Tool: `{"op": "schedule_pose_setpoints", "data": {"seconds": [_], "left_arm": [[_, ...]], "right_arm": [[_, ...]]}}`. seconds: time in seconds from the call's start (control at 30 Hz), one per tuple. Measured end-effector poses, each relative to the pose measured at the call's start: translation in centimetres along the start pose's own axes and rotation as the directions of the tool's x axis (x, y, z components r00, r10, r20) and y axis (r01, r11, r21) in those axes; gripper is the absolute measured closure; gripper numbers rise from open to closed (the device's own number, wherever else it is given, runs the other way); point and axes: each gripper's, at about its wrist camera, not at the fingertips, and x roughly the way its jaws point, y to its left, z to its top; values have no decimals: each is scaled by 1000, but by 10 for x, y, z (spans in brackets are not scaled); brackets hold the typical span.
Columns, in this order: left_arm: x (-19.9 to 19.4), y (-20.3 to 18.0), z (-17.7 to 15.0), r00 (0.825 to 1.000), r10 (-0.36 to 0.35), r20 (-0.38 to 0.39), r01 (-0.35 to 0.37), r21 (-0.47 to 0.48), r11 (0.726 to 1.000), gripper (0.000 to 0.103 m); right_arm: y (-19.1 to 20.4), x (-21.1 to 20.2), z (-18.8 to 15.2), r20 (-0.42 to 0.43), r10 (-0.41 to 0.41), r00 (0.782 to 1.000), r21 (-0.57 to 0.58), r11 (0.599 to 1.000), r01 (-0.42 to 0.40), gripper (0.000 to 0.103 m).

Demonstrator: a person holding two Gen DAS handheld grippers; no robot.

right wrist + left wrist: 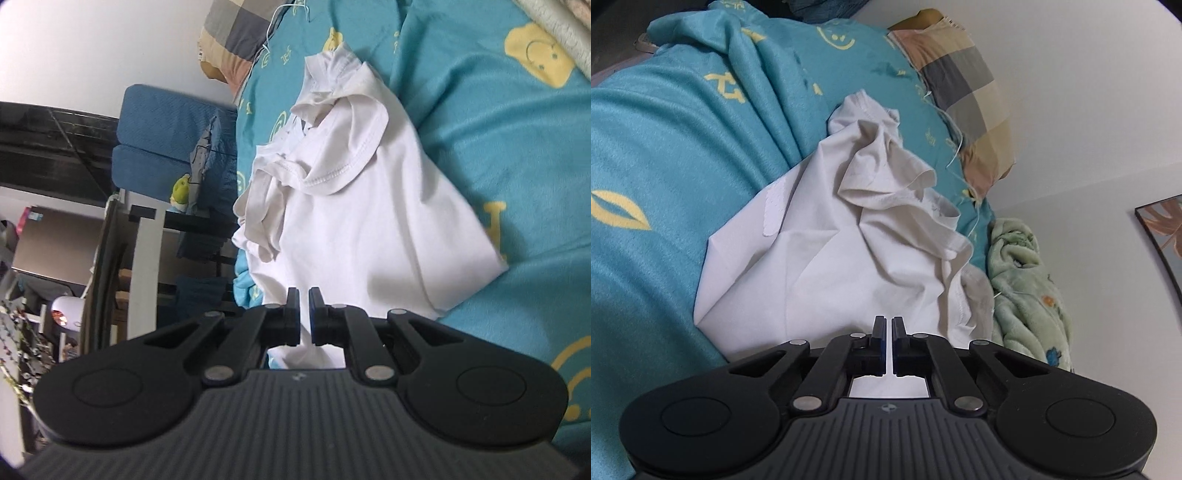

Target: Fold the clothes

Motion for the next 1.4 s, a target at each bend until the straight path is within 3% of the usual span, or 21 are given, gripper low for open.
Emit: {"op": "schedule_pose_setpoints", "data": {"seconds": [0.27, 0.33, 0.37, 0.4, 0.43, 0.5, 0.53, 0.67, 0.83, 0.87, 0.93, 0.97, 1.0, 1.17, 1.33, 1.4], "left_arm": [[-4, 1, -2, 1000, 18, -10, -18, -17, 1000, 100], [-10, 1, -4, 1000, 11, -16, -12, -34, 999, 99], [-13, 1, -6, 1000, 4, -23, -5, -43, 999, 98], [-15, 1, -8, 999, -5, -34, 4, -51, 999, 96], [-16, -1, -10, 999, -11, -50, 8, -58, 998, 88], [-17, -3, -14, 997, -16, -78, 11, -67, 998, 76], [-17, -5, -16, 996, -24, -89, 18, -72, 997, 71], [-8, -5, -25, 988, -50, -144, 35, -101, 994, 41], [18, 2, -40, 965, -66, -253, 29, -147, 989, 27], [24, 4, -44, 959, -75, -272, 30, -166, 986, 26], [34, 7, -51, 949, -106, -298, 44, -209, 977, 22], [37, 9, -54, 948, -129, -292, 59, -238, 970, 21], [39, 10, -58, 948, -151, -280, 75, -266, 961, 21], [46, 21, -63, 966, -197, -166, 125, -369, 921, 19], [45, 27, -64, 985, -156, -77, 117, -371, 921, 19], [35, 33, -60, 990, -143, 7, 134, -390, 911, 19]], "right_arm": [[-11, 6, -7, -59, -32, 998, 75, 997, 36, 93], [-19, 2, -8, -69, -43, 997, 119, 992, 51, 88], [-24, 0, -9, -71, -39, 997, 149, 988, 49, 83], [-29, -3, -11, -72, -26, 997, 182, 982, 39, 65], [-34, -6, -13, -72, -14, 997, 216, 976, 29, 47], [-42, -8, -17, -80, -16, 997, 259, 965, 36, 30], [-45, -7, -19, -89, -21, 996, 277, 960, 45, 29], [-56, 0, -20, -101, -83, 991, 309, 945, 110, 29], [-60, 11, -9, -3, -143, 990, 277, 951, 139, 32], [-58, 14, -7, 10, -148, 989, 265, 954, 140, 38], [-52, 16, -4, 29, -159, 987, 235, 961, 148, 73], [-51, 15, -3, 35, -146, 989, 226, 965, 135, 83], [-49, 13, -3, 42, -122, 992, 223, 969, 110, 86], [-32, 5, -2, 87, -33, 996, 186, 982, 16, 88], [-22, -7, 4, 129, 44, 991, 164, 984, -65, 88], [-23, -10, 7, 140, 50, 989, 166, 983, -74, 89]]}}
